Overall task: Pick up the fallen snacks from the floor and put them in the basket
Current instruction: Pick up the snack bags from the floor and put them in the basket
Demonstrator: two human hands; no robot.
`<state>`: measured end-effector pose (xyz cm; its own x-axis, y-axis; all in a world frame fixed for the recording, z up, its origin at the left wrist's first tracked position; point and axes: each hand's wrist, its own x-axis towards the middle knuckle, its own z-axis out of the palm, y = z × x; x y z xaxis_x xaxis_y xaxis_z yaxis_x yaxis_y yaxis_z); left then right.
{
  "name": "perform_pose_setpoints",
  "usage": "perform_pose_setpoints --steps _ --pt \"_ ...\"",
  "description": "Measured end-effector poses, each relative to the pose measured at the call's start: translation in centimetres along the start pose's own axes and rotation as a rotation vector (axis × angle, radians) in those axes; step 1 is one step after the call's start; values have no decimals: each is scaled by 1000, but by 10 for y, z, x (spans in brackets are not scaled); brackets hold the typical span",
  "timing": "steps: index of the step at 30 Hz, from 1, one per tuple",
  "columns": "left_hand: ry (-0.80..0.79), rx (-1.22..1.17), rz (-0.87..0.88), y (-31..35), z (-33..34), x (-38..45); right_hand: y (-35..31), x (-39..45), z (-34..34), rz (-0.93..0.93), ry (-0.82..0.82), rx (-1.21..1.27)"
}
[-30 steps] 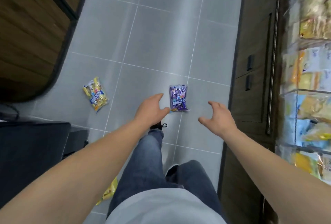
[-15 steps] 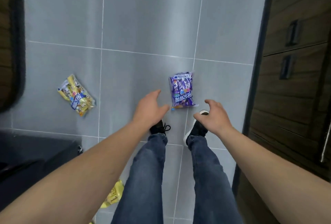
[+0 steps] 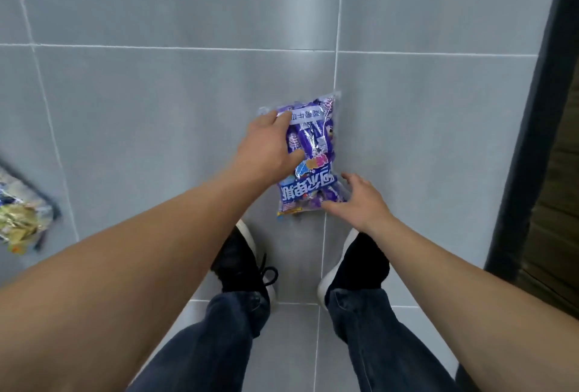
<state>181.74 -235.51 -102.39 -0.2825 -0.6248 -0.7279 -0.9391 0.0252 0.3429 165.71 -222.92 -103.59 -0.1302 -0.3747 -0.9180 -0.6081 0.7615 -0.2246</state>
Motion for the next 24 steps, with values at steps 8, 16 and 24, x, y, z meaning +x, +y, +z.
perform_pose_setpoints --steps 8,16,24 --pt "98 74 -125 -33 39 21 19 50 -14 -136 208 -116" --pt "6 -466 -407 -45 47 -13 -3 63 -64 13 289 479" --pt "110 -1042 -488 -51 59 13 5 73 -43 -5 85 748"
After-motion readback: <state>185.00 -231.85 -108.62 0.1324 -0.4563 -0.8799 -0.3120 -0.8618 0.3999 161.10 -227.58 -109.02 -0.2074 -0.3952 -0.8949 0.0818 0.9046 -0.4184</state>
